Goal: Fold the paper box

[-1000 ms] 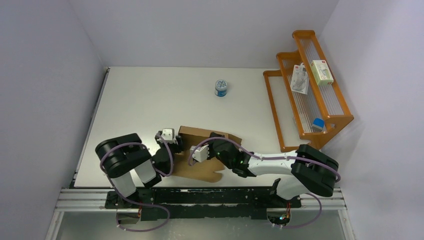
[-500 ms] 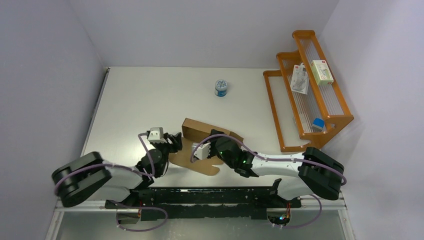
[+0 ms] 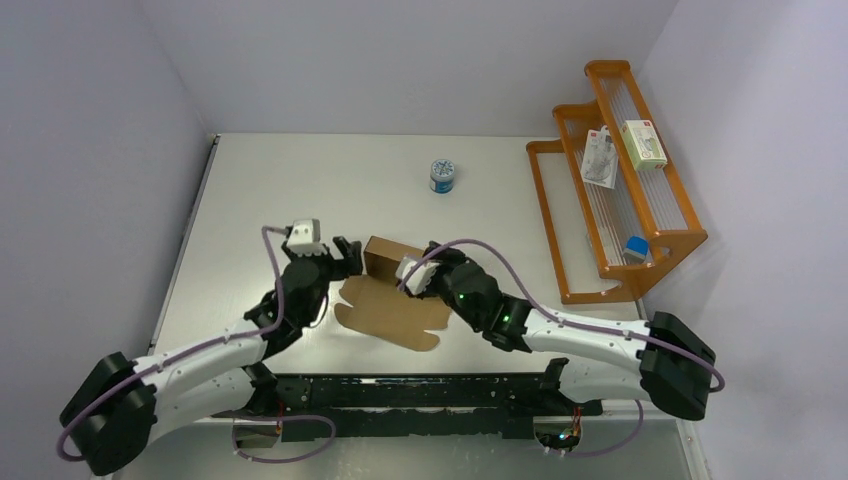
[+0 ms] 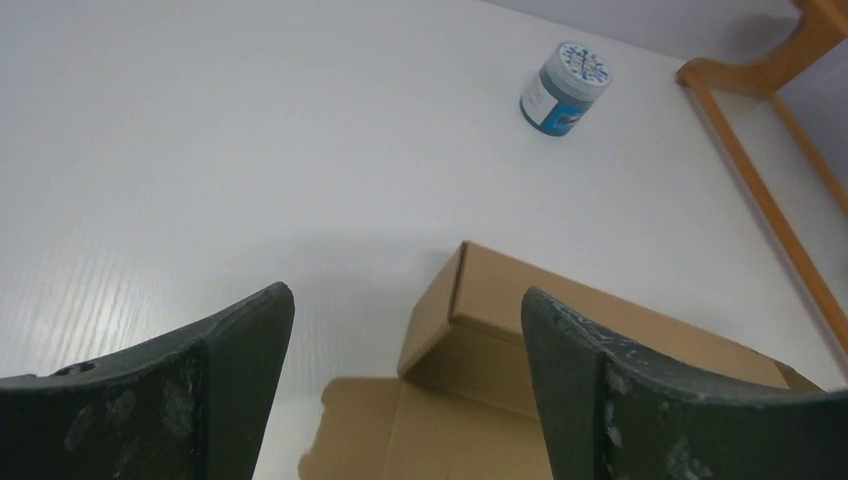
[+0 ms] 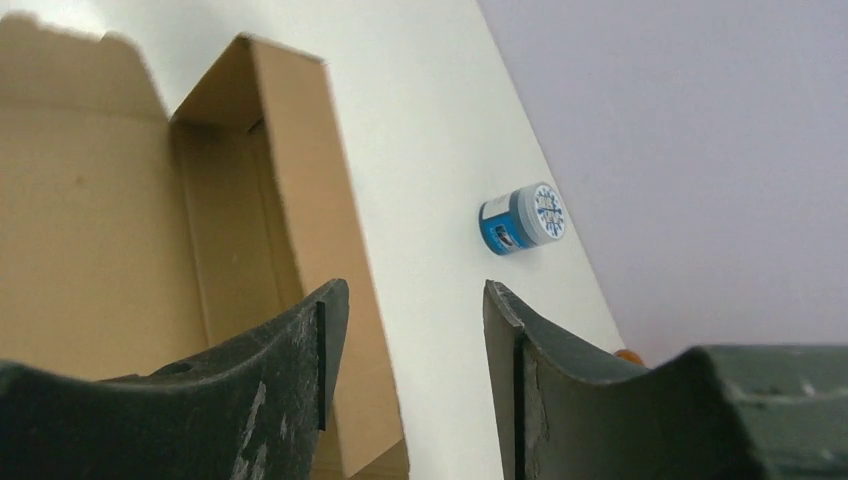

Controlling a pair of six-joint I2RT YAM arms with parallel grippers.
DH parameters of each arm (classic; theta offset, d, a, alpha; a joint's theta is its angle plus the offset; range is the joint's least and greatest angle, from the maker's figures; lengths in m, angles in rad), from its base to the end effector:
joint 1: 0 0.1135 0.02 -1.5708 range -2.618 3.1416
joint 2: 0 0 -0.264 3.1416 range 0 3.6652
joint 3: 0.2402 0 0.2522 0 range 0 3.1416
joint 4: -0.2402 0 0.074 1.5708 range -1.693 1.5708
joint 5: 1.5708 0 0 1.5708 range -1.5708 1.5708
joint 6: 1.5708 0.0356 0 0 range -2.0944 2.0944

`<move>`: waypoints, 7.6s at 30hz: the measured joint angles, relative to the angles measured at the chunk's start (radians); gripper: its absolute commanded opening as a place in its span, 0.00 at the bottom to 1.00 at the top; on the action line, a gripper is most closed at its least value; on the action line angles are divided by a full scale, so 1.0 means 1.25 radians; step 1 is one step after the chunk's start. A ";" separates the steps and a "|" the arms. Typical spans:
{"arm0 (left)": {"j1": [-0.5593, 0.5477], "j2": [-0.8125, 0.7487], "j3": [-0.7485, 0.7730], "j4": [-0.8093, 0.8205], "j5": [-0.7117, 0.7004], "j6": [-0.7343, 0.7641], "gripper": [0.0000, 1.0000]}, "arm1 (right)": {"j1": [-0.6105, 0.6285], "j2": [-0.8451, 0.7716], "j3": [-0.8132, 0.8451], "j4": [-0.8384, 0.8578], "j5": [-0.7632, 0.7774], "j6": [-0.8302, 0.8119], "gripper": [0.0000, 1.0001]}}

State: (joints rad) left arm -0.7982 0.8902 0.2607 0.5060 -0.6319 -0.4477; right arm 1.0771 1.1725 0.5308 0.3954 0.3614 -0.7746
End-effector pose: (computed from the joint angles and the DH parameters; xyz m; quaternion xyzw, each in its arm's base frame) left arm 0.1471 -0.1208 0.2103 -0.0784 0.7373 -0.1781 0.6470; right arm 0.1314 0.2175 0.2321 -0.5535 0.5547 -0.0490 0.6193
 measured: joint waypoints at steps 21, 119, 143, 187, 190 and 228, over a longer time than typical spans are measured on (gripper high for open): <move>0.181 0.338 0.275 -0.171 0.388 -0.011 0.82 | -0.276 -0.183 0.039 -0.374 0.038 0.671 0.57; -0.218 0.122 0.285 -0.448 0.209 0.018 0.79 | -0.446 0.164 -0.070 0.075 -0.426 0.819 0.12; -0.337 0.457 0.400 -0.342 -0.019 0.187 0.82 | -0.380 0.024 -0.034 -0.139 -0.438 0.864 0.08; -0.274 0.553 0.429 -0.353 -0.105 0.152 0.34 | -0.368 0.001 -0.020 -0.177 -0.469 0.862 0.06; -0.254 0.525 0.421 -0.340 -0.076 0.145 0.35 | -0.368 0.001 -0.020 -0.178 -0.475 0.854 0.06; -0.042 0.466 0.225 -0.171 0.272 -0.060 0.56 | -0.268 0.106 -0.055 -0.054 -0.240 0.685 0.09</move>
State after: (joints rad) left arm -0.8509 1.4723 0.5415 0.2924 -0.2920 -0.5224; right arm 0.7418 1.3052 0.4625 0.3275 0.0608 0.0811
